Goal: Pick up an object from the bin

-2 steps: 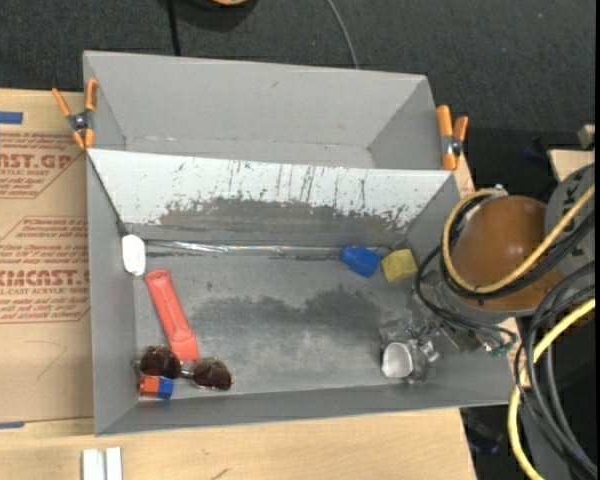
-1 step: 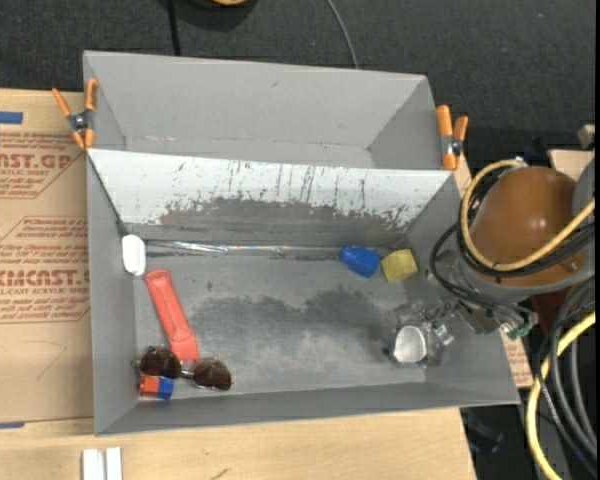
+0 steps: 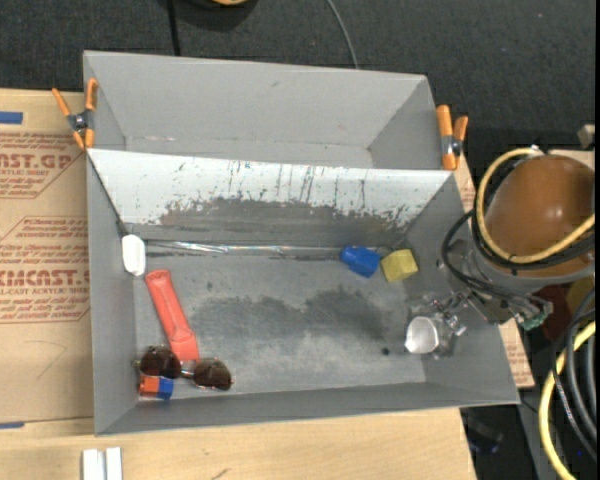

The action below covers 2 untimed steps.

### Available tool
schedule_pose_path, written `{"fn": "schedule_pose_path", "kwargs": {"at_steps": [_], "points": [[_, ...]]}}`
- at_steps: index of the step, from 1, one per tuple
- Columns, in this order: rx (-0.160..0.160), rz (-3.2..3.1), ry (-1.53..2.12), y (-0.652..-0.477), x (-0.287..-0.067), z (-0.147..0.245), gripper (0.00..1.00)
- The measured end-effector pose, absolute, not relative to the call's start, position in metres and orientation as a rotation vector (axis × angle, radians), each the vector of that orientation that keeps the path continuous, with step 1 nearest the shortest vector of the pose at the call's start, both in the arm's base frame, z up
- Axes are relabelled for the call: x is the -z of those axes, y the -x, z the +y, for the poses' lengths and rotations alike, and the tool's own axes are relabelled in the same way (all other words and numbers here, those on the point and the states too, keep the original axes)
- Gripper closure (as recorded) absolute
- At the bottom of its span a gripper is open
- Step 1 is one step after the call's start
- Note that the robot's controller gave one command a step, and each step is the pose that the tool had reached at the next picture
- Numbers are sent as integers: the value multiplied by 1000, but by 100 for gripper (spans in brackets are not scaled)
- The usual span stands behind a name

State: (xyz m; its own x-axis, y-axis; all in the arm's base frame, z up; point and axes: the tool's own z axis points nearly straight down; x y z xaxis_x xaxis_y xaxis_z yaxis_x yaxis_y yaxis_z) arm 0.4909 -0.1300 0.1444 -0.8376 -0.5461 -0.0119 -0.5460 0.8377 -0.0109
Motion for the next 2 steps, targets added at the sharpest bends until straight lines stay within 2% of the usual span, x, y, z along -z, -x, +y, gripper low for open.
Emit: {"fn": "schedule_pose_path", "kwargs": {"at_steps": [1, 2], "points": [[-9, 3006, 926, -486, -166, -132, 100], [19, 3002, 837, -504, -164, -135, 100]]}}
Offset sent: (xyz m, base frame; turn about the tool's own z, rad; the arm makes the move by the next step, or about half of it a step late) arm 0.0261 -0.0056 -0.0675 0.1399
